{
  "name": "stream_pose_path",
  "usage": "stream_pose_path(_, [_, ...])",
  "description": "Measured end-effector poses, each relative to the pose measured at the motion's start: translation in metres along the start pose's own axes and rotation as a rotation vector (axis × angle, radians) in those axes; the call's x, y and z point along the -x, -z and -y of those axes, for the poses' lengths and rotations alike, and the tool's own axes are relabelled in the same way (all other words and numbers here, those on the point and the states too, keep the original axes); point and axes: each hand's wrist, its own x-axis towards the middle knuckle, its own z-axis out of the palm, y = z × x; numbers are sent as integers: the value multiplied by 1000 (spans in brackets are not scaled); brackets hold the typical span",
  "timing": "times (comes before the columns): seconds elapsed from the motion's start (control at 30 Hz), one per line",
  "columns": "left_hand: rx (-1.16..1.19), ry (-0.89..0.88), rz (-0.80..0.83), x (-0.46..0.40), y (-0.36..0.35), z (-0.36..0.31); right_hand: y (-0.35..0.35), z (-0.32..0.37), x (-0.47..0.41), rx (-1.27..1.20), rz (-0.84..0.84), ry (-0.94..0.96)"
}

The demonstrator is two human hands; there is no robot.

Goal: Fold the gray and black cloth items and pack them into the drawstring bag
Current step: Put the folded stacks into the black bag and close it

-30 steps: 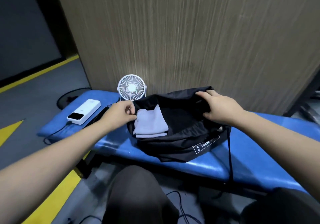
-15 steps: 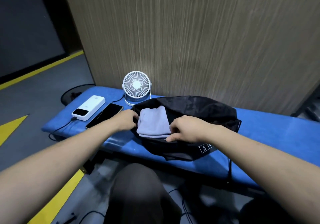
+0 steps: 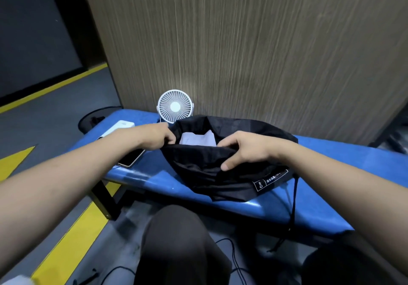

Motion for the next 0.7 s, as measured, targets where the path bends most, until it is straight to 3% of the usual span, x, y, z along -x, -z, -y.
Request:
stream_pose_path(0.17, [90, -33, -393, 2, 11, 6, 16, -4, -7, 107, -289, 85])
stream_pose_path(0.27, [-8, -78, -579, 12, 18, 3, 20, -7, -10, 227, -430, 130])
stream_pose_path(0.37, [-264, -107, -664, 26, 28, 4, 22, -7, -2, 454, -333, 47])
stream_pose_path(0.5, [-418, -31, -760, 39, 34, 13, 36, -15, 19, 815, -169, -280])
stream_pose_path(0.6, [-433, 64, -820, 40, 33, 19, 56, -29, 31, 782, -167, -435])
stream_pose_path(0.7, [-412, 116, -841, 33, 29, 15, 73, -37, 41, 692, -236, -451])
